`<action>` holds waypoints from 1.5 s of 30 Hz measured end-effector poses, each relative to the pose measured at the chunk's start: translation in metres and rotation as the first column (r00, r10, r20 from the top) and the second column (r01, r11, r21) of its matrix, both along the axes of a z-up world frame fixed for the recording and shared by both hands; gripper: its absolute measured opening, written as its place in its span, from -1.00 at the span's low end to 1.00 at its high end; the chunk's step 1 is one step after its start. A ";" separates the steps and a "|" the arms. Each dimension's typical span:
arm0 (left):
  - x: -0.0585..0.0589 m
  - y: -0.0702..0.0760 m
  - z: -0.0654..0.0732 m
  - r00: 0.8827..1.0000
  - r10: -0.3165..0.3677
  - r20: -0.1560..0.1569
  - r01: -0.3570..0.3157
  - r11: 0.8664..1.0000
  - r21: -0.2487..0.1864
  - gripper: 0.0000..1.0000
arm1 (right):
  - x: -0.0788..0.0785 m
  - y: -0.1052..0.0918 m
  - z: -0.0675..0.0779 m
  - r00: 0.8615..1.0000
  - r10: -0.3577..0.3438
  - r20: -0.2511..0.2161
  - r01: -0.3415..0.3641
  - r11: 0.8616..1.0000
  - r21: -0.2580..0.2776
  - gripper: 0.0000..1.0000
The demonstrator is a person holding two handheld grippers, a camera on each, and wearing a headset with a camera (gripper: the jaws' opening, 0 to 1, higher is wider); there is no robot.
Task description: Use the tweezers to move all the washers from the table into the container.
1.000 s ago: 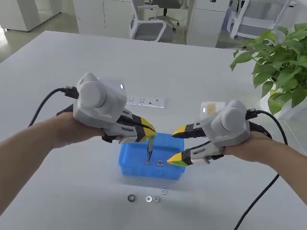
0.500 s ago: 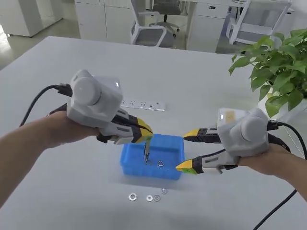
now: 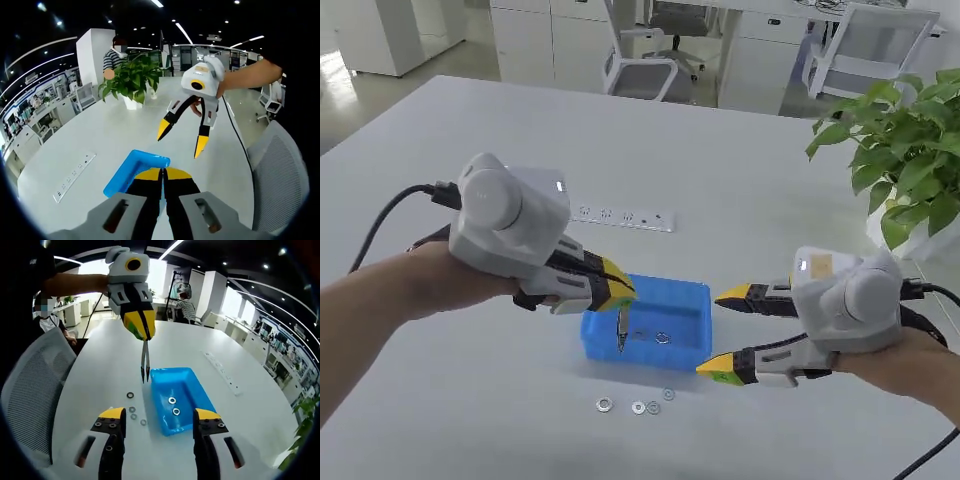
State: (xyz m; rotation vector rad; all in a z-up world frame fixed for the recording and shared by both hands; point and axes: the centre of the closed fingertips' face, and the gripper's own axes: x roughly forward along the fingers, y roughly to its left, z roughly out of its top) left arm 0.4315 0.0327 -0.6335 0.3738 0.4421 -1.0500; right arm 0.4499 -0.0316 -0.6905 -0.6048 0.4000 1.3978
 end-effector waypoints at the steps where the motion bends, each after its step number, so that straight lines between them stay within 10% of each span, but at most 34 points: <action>1: -0.002 0.000 -0.001 1.000 -0.002 -0.002 0.002 1.000 0.000 -0.91 | -0.001 0.000 -0.001 1.000 0.000 0.002 0.000 1.000 0.000 0.12; 45: -0.036 -0.002 -0.048 0.998 -0.033 -0.052 0.033 0.999 0.005 -0.91 | -0.025 -0.014 -0.035 0.975 -0.157 -0.157 0.157 0.988 -0.010 1.00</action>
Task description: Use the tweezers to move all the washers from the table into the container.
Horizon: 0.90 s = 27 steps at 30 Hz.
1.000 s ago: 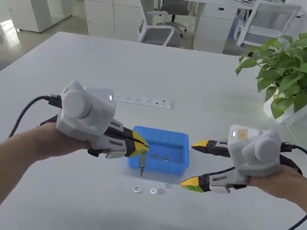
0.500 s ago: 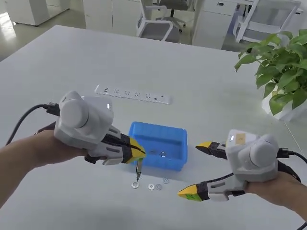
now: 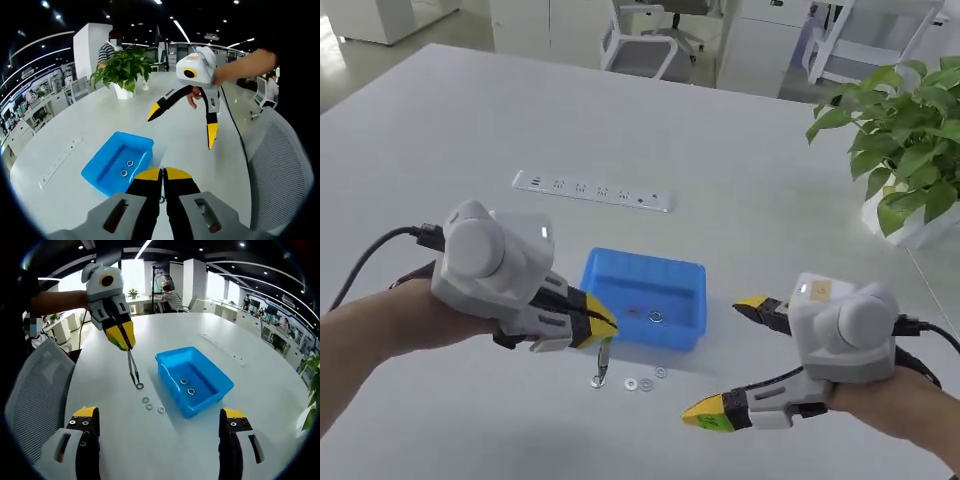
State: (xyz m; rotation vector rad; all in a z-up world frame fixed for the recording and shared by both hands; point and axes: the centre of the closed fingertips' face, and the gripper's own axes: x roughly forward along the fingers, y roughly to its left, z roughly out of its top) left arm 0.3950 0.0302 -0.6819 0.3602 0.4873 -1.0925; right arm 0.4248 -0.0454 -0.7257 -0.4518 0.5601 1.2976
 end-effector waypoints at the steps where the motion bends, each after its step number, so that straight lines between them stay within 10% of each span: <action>1: 0.000 0.000 0.000 1.000 -0.001 0.000 0.001 1.000 0.001 -0.91 | 0.000 0.000 0.000 1.000 -0.001 -0.002 0.001 1.000 0.000 1.00; 27: 0.001 0.004 -0.011 1.000 0.016 -0.011 -0.016 1.000 -0.010 -0.91 | -0.004 0.006 -0.004 1.000 0.016 -0.015 -0.016 1.000 -0.011 1.00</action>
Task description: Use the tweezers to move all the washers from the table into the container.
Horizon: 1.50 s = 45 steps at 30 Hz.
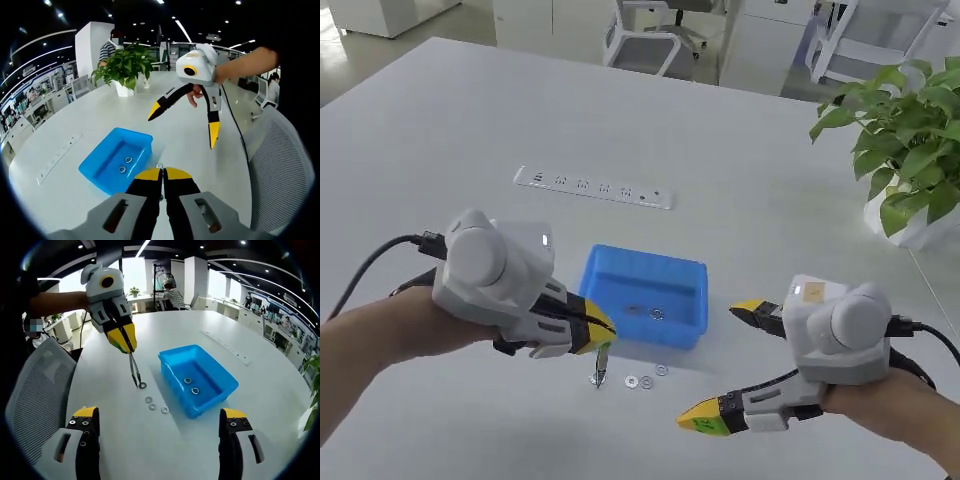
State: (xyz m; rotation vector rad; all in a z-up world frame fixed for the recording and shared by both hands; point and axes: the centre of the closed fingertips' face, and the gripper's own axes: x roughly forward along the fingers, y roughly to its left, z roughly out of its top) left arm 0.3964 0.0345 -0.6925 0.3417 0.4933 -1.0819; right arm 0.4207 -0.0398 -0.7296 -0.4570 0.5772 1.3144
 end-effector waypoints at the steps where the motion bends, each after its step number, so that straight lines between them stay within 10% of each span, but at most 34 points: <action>1: 0.000 0.000 0.000 1.000 -0.001 -0.001 0.001 1.000 -0.001 -0.91 | 0.000 0.000 0.000 1.000 0.002 0.000 -0.002 1.000 0.001 1.00; 22: -0.001 0.003 -0.003 0.999 -0.032 0.001 0.032 0.999 0.004 -0.91 | -0.013 0.038 -0.005 0.992 0.123 -0.009 -0.122 0.992 0.029 0.54; 45: -0.005 0.004 -0.003 0.998 -0.060 -0.014 0.060 0.998 0.002 -0.91 | -0.032 0.082 -0.018 0.936 0.352 0.024 -0.352 0.936 0.021 -0.38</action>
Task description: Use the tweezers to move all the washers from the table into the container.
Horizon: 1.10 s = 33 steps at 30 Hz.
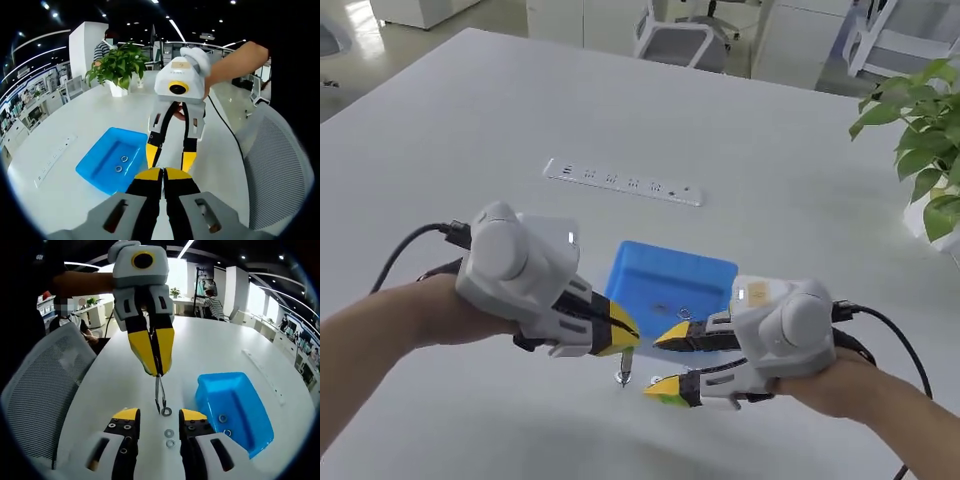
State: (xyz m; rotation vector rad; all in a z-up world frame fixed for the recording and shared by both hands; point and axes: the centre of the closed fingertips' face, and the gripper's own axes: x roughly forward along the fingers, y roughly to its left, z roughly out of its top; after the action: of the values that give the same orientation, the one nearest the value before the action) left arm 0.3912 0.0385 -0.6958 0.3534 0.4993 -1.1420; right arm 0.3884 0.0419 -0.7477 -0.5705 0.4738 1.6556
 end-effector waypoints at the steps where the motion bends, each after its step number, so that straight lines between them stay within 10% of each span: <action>1: -0.001 -0.001 0.001 1.000 -0.002 -0.001 0.002 1.000 0.001 -0.91 | 0.000 0.002 0.000 1.000 0.005 0.001 -0.005 1.000 0.001 -0.40; 33: 0.004 -0.006 0.001 1.000 -0.020 -0.013 0.020 1.000 -0.001 -0.90 | -0.001 0.020 -0.008 0.990 0.120 0.074 -0.117 0.992 -0.050 -0.86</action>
State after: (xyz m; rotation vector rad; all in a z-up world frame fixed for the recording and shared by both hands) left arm 0.3952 0.0324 -0.6943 0.3510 0.5083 -1.1646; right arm 0.3870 0.0618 -0.7557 -0.7054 0.4287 1.7324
